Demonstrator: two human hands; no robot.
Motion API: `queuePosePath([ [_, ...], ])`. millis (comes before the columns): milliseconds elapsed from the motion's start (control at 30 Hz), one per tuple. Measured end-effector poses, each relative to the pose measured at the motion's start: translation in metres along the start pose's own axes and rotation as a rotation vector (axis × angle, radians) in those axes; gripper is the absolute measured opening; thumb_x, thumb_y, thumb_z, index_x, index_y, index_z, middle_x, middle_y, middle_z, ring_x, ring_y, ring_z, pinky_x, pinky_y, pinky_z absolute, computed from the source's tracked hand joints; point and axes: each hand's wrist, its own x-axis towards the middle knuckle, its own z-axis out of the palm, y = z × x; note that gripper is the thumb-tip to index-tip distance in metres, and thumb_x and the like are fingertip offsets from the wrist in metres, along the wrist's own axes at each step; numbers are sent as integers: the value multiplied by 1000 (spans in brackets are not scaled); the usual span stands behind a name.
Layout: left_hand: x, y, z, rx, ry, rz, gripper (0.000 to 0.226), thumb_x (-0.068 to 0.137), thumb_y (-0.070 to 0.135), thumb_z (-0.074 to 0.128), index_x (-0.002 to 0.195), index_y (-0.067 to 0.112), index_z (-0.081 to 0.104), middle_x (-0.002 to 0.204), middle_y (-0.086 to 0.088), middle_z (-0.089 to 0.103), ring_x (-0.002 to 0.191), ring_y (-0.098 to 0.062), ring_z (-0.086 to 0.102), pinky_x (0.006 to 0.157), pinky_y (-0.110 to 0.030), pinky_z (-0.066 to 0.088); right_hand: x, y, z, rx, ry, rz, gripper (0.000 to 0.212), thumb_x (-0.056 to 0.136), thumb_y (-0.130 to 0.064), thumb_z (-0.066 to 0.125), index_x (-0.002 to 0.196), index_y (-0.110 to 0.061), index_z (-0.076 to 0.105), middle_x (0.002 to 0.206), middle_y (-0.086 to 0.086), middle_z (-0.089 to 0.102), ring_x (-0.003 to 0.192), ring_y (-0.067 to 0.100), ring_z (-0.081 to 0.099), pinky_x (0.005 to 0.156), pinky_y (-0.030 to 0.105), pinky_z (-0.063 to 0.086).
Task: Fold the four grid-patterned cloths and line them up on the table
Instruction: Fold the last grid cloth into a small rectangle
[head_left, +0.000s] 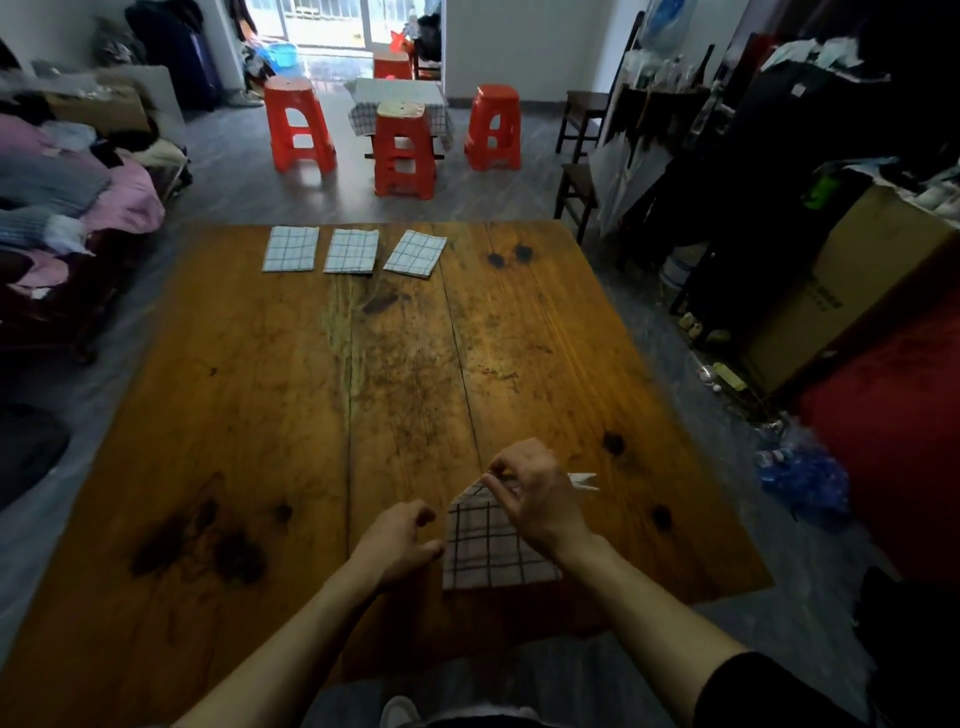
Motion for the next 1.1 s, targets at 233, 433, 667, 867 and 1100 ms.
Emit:
queuePosePath([
  [233,-3,-30,3,-55,134,-2,27,88,33,68,113,25,63,115,4,62,101,-10,59,91,-31,53,-32,-7,38,49,-316,-53,34,83,-53,57,94,-22,67,100,-4,63,100,9,50,84,24,43],
  [433,-6,-35,5,-101,163,99,10,91,26,64,100,30,60,103,10,60,92,-5,59,83,-27,55,-40,6,35,-1,-278,96,22,92,-37,61,107,-21,66,114,-5,63,109,7,50,93,24,42],
  [667,2,-32,8,-31,161,167,11,90,28,66,96,34,58,100,12,58,90,-3,56,79,-22,52,-52,20,30,-24,-232,303,21,92,-28,63,112,-23,64,118,-4,60,113,9,49,95,22,40],
  [867,9,-20,13,98,190,232,16,91,35,62,106,31,61,104,14,56,98,-4,50,83,-22,47,-66,30,31,-30,-244,426,30,93,-27,62,123,-23,60,127,-3,56,120,9,47,100,23,38],
  [1100,13,1,36,272,299,393,28,86,32,67,113,29,63,113,10,60,101,-9,55,83,-22,47,-43,42,37,-118,-237,427,47,98,-32,52,143,-20,44,146,-1,38,134,14,36,111,28,33],
])
